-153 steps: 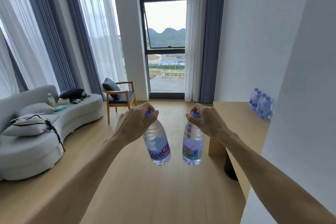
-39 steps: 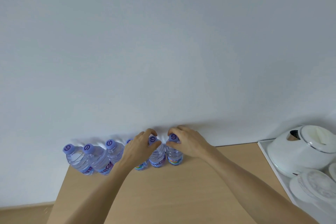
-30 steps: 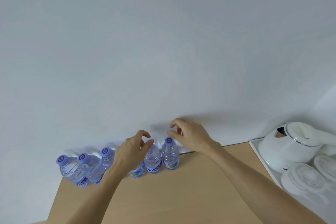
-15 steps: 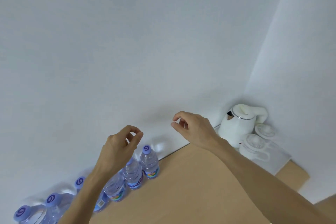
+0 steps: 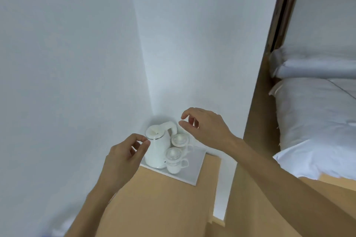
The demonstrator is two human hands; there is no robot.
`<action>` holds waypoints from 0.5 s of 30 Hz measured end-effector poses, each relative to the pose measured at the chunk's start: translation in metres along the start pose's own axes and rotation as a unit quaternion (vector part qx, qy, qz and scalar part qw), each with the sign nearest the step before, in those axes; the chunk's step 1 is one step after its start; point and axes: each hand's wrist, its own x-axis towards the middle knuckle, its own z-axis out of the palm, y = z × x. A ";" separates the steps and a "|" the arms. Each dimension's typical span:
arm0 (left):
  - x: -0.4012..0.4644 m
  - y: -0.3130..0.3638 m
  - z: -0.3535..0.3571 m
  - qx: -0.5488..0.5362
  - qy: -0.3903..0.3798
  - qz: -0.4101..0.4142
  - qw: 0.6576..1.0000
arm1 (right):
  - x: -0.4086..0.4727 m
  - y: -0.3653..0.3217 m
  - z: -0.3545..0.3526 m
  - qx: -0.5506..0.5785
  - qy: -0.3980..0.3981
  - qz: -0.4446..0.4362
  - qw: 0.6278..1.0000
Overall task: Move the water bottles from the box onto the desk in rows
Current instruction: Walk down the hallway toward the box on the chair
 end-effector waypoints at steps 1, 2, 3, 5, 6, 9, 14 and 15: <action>0.008 0.014 0.016 -0.004 -0.013 0.015 1.000 | -0.007 0.018 -0.014 -0.006 0.009 0.015 1.000; 0.016 0.029 0.032 -0.011 -0.024 0.027 0.999 | -0.014 0.036 -0.029 -0.013 0.018 0.029 0.999; 0.023 0.045 0.048 -0.018 -0.033 0.039 0.999 | -0.022 0.055 -0.044 -0.021 0.028 0.042 0.999; 0.034 0.078 0.082 -0.035 -0.048 0.064 0.996 | -0.039 0.091 -0.075 -0.041 0.052 0.061 0.996; 0.039 0.096 0.100 -0.042 -0.055 0.077 0.995 | -0.047 0.110 -0.091 -0.049 0.062 0.070 0.994; 0.052 0.145 0.152 -0.055 -0.074 0.114 0.989 | -0.070 0.161 -0.135 -0.058 0.086 0.097 0.990; 0.071 0.214 0.237 -0.059 -0.097 0.170 0.979 | -0.100 0.239 -0.195 -0.075 0.119 0.128 0.982; 0.075 0.226 0.253 -0.055 -0.104 0.183 0.976 | -0.104 0.254 -0.204 -0.079 0.121 0.136 0.980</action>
